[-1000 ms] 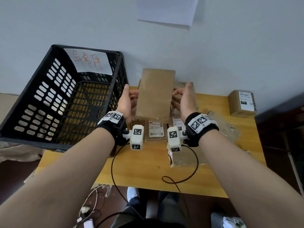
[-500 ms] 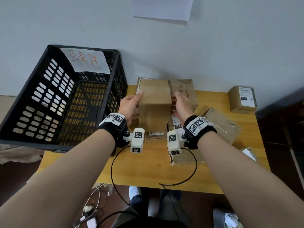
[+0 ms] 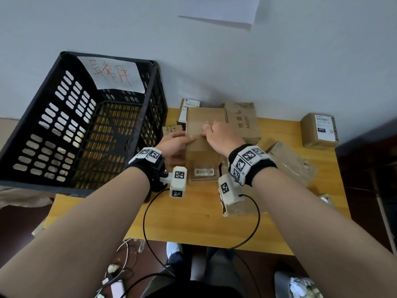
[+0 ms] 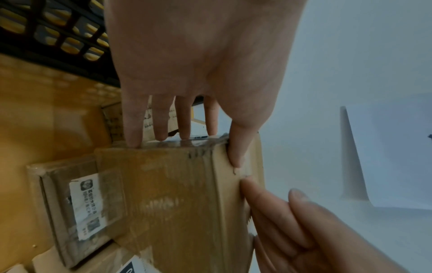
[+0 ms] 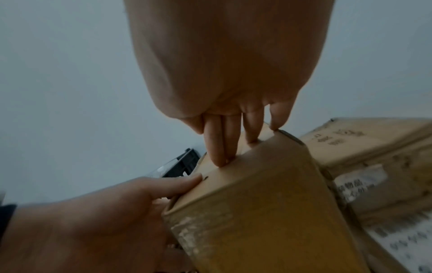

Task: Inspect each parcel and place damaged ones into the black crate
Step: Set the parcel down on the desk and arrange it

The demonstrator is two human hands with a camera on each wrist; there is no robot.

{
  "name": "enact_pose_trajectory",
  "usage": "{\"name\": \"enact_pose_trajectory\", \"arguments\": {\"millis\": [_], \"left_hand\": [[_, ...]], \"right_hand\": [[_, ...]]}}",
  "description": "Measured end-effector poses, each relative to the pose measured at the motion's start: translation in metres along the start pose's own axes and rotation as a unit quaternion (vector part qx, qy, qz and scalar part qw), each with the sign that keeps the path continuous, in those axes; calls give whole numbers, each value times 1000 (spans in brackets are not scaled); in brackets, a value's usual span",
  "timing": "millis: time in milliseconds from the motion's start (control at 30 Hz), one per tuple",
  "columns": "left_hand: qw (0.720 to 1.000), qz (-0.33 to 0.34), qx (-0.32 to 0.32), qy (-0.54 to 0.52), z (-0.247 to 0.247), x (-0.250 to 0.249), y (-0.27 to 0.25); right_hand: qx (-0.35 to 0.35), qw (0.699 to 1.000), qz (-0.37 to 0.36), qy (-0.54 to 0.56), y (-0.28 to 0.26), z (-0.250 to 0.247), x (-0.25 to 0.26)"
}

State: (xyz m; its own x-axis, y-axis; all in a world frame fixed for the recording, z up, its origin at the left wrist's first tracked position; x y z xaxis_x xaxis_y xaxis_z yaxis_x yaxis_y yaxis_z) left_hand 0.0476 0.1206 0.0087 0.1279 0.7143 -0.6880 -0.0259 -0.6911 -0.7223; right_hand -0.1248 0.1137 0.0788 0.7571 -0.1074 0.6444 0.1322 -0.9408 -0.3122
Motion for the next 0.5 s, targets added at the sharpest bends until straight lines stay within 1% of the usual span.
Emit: {"name": "enact_pose_trajectory", "arguments": {"millis": [100,200,300,367,400,433,500], "left_hand": [[1000,-15,9,5,-1,3,3],[1000,-20,15,4,-3,2,3],[1000,-23,17,7,-4,1,2],[999,-25,23,3,-5,0,1],[999,-27,27,1,-6,0,-1],[999,-27,32,-1,-7,2,0],[999,-19,39,-5,-11,3,0]], "right_hand": [[11,999,0,-53,9,2,-4],[17,997,3,-79,13,4,-3],[30,998,16,-48,16,2,-5],[26,999,15,34,16,-2,-9],[9,996,11,86,14,-6,-12],[-24,990,3,137,11,-10,-14],[-121,973,-4,199,7,-19,-23]]}}
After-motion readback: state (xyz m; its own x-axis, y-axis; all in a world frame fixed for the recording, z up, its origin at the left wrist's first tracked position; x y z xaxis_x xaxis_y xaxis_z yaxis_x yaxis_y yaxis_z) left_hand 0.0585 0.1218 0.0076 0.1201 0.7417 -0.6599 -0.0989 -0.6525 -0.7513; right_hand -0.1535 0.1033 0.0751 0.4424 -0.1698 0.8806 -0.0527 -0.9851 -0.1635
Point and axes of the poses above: each hand's wrist, its own y-axis towards the middle knuckle, its own z-axis out of the palm, x = y × z, the point moved 2 cm from there along y, towards the middle knuckle, and after that the axes turned 9 degrees about y, right-handed, at the moved point
